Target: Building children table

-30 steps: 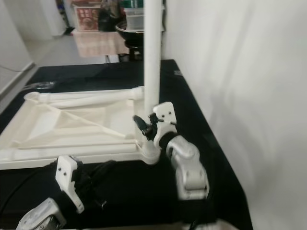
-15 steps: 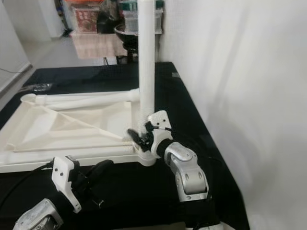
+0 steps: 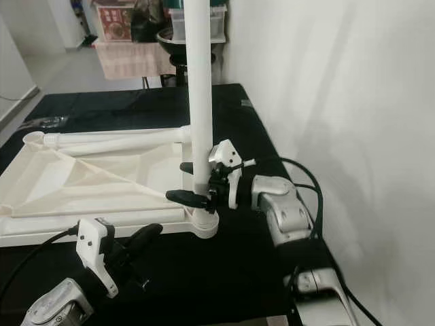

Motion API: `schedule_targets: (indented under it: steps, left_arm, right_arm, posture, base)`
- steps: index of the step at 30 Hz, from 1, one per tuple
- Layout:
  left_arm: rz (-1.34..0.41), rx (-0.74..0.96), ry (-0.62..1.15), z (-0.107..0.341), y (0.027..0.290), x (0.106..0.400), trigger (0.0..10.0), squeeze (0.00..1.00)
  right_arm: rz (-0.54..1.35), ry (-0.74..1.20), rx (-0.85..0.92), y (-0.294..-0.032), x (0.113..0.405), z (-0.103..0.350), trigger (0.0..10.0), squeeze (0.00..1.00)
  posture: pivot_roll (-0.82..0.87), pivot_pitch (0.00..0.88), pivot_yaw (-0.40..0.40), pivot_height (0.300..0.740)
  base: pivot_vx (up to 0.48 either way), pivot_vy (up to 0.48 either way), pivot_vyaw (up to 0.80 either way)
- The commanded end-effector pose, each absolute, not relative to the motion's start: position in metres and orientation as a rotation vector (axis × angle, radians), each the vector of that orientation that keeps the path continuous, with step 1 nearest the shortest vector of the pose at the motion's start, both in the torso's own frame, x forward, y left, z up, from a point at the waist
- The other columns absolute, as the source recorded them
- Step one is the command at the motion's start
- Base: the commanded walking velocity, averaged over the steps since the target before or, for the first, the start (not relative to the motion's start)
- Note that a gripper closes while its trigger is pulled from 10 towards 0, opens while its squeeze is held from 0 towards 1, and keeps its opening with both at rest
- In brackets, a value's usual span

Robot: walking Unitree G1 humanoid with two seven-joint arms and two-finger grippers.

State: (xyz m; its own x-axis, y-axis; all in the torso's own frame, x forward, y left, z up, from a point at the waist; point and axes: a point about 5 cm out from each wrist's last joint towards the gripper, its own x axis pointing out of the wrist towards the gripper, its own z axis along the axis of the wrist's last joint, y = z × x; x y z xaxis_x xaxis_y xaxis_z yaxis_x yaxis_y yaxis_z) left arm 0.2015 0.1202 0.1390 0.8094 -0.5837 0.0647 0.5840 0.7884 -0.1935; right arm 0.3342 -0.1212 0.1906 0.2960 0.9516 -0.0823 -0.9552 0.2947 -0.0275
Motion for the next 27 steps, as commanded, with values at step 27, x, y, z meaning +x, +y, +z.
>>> schedule_targets:
  steps: [27]
  left_arm:
    - [-0.617, -0.193, 0.006, 0.136, 0.123, 0.203, 10.0, 0.0]
  right_arm:
    - [0.574, 0.157, -0.08, -0.095, 0.304, 0.146, 0.0, 0.0]
  posture:
    - [-0.07, 0.011, -0.011, 0.74]
  base:
    - [0.0, 0.0, 0.0]
